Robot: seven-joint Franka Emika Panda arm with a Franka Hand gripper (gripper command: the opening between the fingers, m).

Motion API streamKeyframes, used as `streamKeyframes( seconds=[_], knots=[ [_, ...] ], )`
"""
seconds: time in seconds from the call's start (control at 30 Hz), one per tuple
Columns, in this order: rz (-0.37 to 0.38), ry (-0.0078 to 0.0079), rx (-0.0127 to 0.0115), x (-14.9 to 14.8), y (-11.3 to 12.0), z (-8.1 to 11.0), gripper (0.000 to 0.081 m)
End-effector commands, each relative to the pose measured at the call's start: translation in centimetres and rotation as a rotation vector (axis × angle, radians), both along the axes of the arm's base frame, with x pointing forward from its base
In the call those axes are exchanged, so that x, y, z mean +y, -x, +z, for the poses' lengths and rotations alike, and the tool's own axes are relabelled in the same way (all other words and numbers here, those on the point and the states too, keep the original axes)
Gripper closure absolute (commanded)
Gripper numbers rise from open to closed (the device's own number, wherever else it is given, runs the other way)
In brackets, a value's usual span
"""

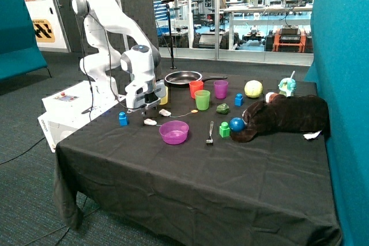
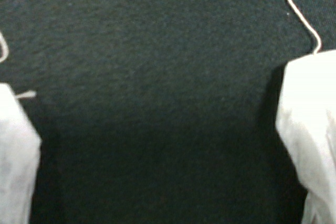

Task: Prepare two cups of tea

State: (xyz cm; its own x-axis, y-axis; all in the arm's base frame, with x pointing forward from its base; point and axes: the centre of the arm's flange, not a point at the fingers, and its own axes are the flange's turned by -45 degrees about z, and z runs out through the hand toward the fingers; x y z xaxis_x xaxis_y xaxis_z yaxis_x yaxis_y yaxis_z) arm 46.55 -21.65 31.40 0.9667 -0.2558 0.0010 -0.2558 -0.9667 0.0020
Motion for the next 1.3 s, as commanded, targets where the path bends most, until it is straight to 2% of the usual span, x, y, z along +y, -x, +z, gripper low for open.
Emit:
streamKeyframes(
  seconds=[0.0, 0.53, 1.0, 1.27],
  knots=[
    [0.007, -0.0022, 0.0004, -0.9, -0.3, -1.1, 0.0329],
    [0.019, -0.0022, 0.0004, -1.6, 0.2, -2.4, 0.0297],
    [0.027, -0.0022, 0.0005, -2.7, 0.2, -2.5, 0.0311],
    [0.031, -0.0022, 0.0005, -2.1, 0.5, -3.5, 0.0336]
  ],
)
